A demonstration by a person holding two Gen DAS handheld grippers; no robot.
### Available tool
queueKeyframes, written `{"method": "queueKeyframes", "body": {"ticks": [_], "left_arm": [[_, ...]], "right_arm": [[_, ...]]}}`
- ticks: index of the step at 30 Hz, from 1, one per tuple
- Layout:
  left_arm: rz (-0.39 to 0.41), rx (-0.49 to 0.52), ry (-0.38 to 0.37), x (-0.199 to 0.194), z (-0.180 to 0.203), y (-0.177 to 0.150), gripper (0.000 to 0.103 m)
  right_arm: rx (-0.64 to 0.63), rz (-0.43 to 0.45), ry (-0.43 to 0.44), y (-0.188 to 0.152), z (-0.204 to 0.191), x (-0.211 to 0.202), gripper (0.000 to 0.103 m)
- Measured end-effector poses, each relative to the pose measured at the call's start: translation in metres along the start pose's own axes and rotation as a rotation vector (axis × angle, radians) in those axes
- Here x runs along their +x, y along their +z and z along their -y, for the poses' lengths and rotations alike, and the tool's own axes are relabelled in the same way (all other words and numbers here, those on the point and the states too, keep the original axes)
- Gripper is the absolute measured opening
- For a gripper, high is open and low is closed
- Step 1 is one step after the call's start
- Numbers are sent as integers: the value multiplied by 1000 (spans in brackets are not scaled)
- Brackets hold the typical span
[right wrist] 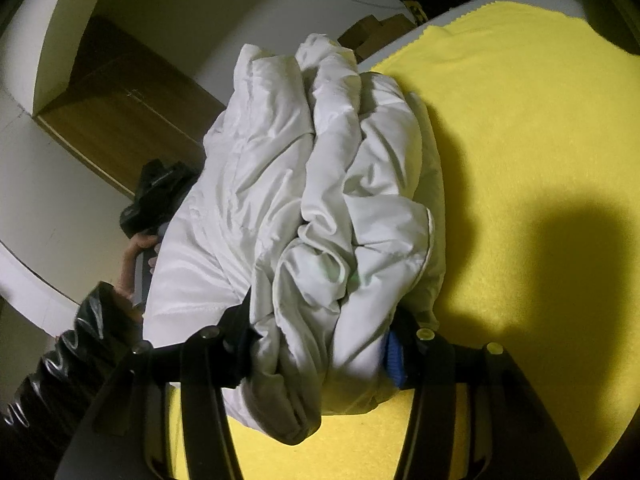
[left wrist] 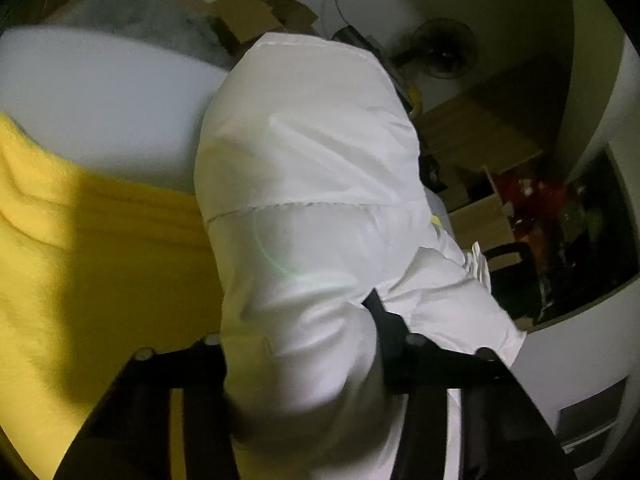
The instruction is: Fold large clothes
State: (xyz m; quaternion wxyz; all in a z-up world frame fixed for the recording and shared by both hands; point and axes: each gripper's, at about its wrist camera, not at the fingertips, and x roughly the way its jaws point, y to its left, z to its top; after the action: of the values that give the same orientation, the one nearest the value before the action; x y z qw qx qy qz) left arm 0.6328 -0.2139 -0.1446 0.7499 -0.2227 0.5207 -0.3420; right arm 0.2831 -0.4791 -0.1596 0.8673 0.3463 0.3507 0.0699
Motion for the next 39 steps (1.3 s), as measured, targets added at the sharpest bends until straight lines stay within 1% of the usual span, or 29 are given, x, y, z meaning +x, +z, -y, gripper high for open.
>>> {"method": "queueKeyframes", "body": {"ticks": [1, 3, 4, 5, 7, 8, 10, 13, 14, 16, 19, 20, 22, 25, 26, 28, 30, 36, 39], "left_arm": [[7, 10, 11, -2, 3, 0, 38], [33, 28, 30, -10, 10, -2, 31], [47, 40, 38, -17, 16, -2, 30], [54, 47, 42, -22, 20, -4, 29], [83, 68, 45, -45, 36, -8, 28], [93, 68, 41, -58, 41, -10, 28], [119, 81, 37, -93, 55, -9, 28], [149, 126, 67, -142, 73, -15, 28], [161, 129, 72, -158, 76, -18, 28], [182, 129, 75, -187, 79, -24, 28], [206, 144, 92, -225, 77, -44, 28], [211, 142, 94, -230, 76, -50, 28], [210, 121, 103, -249, 62, -68, 28], [199, 113, 130, -263, 56, -95, 28], [195, 115, 142, -264, 50, -104, 28], [184, 113, 154, -265, 35, -118, 28], [169, 124, 169, -261, 22, -131, 29], [128, 101, 193, -242, -21, -156, 29], [106, 105, 228, -222, -40, -162, 30]], "right_arm": [[-7, 8, 6, -1, -1, -1, 40], [-33, 28, 13, -3, -6, -6, 34], [-50, 38, 11, -3, -9, -8, 32], [-70, 67, 10, -5, -13, -12, 32], [-117, 117, 9, -9, -22, -20, 30], [-157, 150, 22, -11, -31, -26, 30], [-175, 168, 75, -13, -46, -35, 29], [-203, 158, 114, -19, -79, -49, 29], [-223, 151, 133, -23, -98, -56, 29], [-252, 143, 158, -31, -124, -65, 29], [-301, 115, 171, -47, -162, -75, 29], [-307, 107, 172, -51, -168, -75, 29], [-318, 69, 176, -56, -179, -75, 29], [-338, 29, 180, -60, -182, -76, 29], [-341, 20, 181, -57, -180, -78, 29], [-351, -5, 182, -62, -179, -77, 29], [-352, -26, 176, -62, -175, -74, 29], [-337, -105, 145, -84, -173, -70, 29], [-340, -120, 100, -86, -169, -58, 29]]}}
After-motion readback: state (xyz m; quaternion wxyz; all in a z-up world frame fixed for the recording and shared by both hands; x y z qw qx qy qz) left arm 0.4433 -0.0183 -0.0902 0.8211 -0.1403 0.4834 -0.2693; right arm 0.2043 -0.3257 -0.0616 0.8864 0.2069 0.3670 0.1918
